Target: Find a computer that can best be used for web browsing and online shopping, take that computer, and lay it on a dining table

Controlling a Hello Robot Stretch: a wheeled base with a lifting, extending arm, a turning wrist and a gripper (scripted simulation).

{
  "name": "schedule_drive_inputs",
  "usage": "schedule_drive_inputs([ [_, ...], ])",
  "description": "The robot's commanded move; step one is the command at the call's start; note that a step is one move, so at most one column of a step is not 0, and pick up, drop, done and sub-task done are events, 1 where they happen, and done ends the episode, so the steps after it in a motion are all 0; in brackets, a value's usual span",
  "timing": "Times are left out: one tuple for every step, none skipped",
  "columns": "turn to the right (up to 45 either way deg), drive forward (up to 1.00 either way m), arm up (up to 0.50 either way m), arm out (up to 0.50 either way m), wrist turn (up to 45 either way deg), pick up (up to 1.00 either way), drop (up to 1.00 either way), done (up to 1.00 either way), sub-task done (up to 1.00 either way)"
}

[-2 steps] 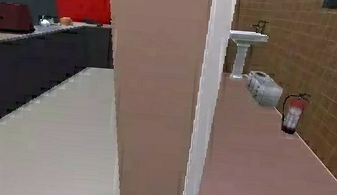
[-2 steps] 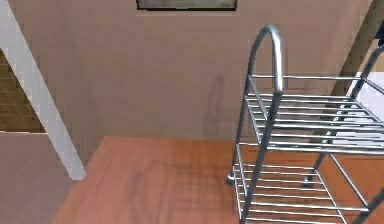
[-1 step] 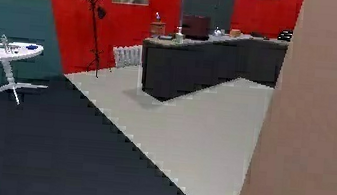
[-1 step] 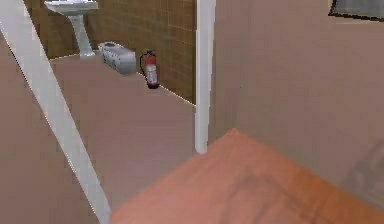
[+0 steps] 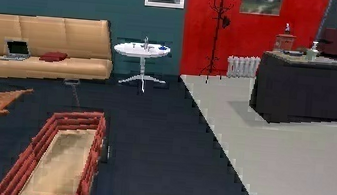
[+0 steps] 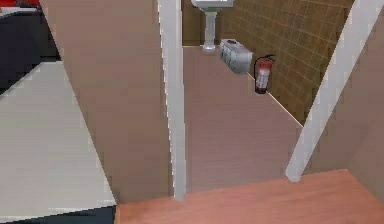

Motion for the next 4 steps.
schedule_drive_inputs([
  [0.0, 0.20, 0.00, 0.00, 0.0, 0.00, 0.00, 0.00, 0.00],
  [33.0, 0.00, 0.00, 0.00, 0.0, 0.00, 0.00, 0.00, 0.00],
  [0.0, 0.60, 0.00, 0.00, 0.0, 0.00, 0.00, 0.00, 0.00],
  [-45.0, 0.00, 0.00, 0.00, 0.0, 0.00, 0.00, 0.00, 0.00],
])
